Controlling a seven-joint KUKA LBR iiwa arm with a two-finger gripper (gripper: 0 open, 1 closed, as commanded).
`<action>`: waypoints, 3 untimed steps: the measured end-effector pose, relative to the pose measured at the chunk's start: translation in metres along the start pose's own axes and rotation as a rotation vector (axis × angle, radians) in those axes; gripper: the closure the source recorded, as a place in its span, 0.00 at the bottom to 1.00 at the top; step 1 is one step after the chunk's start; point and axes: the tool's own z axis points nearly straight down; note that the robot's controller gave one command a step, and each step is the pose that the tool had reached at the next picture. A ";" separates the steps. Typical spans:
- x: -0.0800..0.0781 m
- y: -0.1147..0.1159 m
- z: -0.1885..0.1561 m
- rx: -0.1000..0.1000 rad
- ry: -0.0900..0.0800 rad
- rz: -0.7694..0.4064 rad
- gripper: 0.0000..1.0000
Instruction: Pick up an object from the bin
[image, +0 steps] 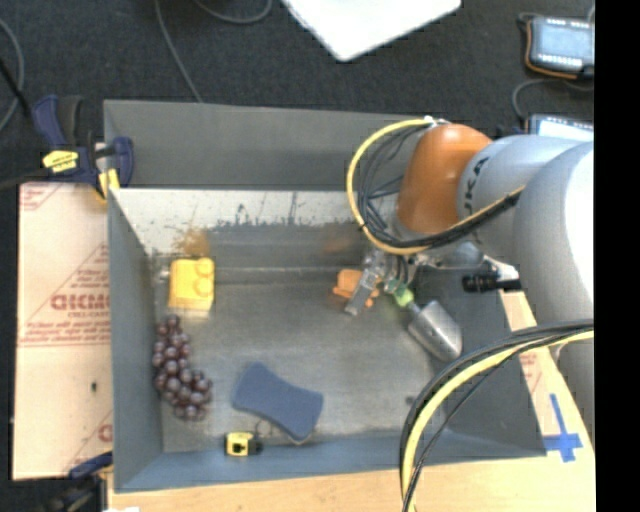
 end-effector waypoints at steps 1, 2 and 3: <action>0.001 0.000 -0.003 0.000 0.000 0.000 1.00; 0.001 -0.001 -0.015 0.000 0.001 0.000 1.00; 0.000 -0.001 -0.025 0.000 0.000 -0.001 1.00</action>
Offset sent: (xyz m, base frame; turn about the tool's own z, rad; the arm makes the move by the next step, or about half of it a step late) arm 0.0001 0.0000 0.0148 0.0000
